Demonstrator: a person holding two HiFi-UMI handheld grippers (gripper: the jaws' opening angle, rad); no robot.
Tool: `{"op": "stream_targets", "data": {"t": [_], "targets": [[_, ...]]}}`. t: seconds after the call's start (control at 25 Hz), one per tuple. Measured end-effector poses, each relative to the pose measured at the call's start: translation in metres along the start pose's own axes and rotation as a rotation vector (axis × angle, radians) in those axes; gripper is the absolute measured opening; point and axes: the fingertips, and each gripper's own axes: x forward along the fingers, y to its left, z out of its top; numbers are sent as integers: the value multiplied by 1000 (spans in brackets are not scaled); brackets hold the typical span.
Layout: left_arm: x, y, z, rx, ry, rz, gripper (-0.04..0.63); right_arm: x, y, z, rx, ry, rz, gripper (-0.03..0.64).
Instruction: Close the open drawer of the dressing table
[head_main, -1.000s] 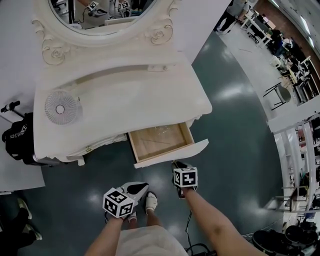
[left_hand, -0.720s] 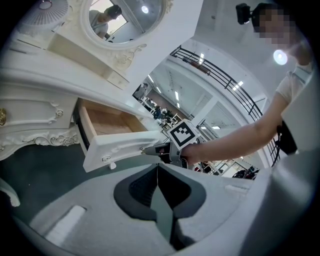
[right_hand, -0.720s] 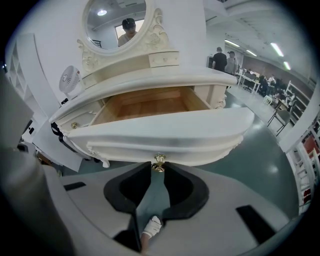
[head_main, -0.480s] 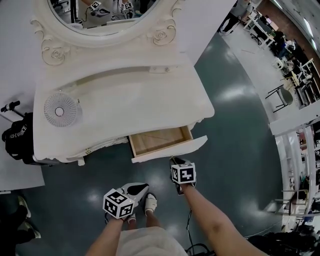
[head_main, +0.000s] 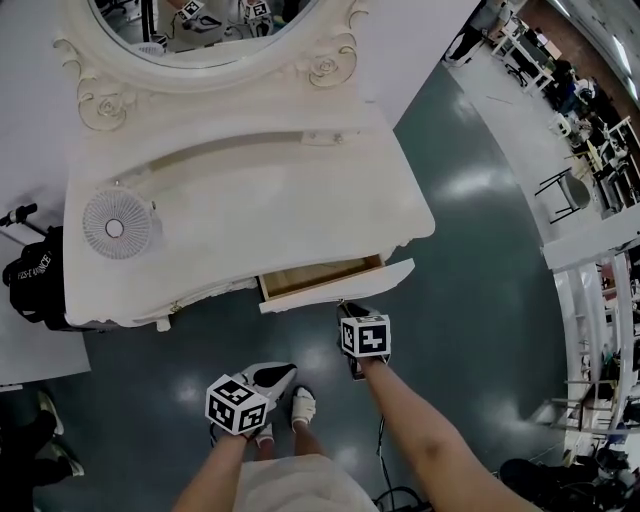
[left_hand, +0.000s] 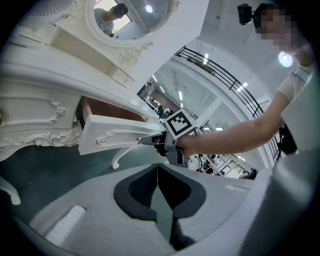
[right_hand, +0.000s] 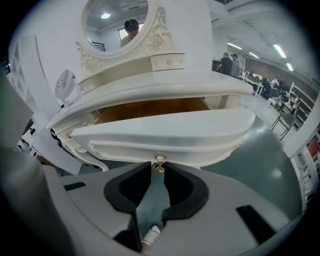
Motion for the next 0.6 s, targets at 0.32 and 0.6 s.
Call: {"op": "stream_targets", "data": {"t": [0.32, 0.6], "targets": [[4, 7, 5, -13, 0, 4, 11, 9, 1, 15, -2, -4, 2, 89], [6, 11, 8, -15, -1, 4, 11, 15, 2, 26, -5, -9, 4, 89]]}}
